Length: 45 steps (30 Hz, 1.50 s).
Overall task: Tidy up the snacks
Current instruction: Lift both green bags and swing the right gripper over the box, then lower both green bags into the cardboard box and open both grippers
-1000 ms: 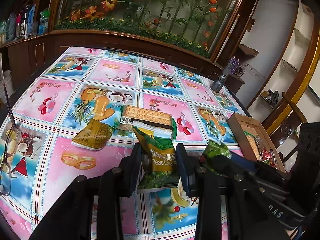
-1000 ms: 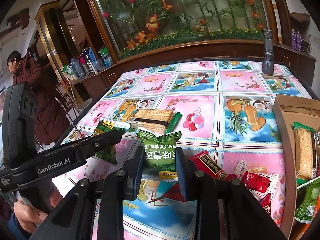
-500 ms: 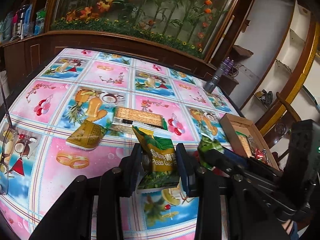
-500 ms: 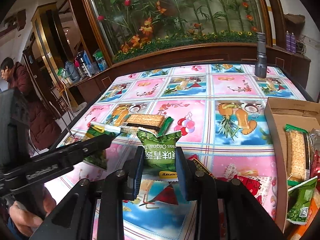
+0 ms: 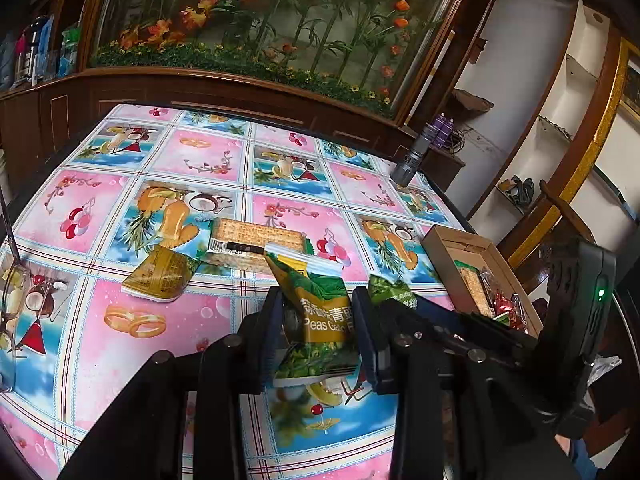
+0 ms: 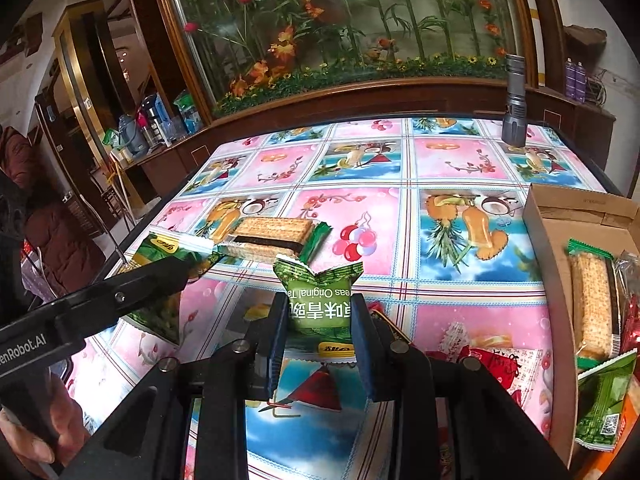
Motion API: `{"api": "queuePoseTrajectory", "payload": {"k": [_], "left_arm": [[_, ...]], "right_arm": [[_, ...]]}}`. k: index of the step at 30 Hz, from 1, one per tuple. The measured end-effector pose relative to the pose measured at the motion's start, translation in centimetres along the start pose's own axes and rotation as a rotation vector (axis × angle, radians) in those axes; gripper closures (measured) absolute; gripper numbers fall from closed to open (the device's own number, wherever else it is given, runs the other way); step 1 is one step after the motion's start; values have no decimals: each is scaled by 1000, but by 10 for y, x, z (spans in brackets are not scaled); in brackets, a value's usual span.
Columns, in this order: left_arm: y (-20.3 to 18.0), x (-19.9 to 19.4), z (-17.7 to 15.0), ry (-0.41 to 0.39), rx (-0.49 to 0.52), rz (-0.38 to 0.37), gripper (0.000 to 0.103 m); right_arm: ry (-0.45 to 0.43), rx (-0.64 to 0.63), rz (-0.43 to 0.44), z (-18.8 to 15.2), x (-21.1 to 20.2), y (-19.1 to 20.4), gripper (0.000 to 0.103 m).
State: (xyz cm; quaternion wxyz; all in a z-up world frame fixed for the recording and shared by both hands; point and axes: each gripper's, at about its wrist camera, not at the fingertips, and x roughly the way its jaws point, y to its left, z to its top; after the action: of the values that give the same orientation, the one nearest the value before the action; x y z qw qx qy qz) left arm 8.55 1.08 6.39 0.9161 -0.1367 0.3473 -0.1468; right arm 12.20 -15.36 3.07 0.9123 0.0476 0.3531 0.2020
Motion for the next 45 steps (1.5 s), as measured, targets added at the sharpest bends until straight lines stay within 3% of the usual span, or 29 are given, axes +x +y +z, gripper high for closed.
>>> {"api": "queuePoseTrajectory", "payload": {"k": [9,18,22,28,45], "left_arm": [[-2,1,0,-8,8,9,69],[-2,5,-2,5,8,18,69],[-2,4,-1,6,0,12,69],[-8,8,-4,16,25,6,69],[-24,18,-13,55,42,-30,69]], "right_arm": [[-73,88,-36,16,-22,-29,70],[-240,254,-121,42,-90,-99,70],[-254,257,-203,46,-113,-127,70],[-237,379,-274,31,-122,-175,70],[-252,535,-240,18,-148,-232,70]]}}
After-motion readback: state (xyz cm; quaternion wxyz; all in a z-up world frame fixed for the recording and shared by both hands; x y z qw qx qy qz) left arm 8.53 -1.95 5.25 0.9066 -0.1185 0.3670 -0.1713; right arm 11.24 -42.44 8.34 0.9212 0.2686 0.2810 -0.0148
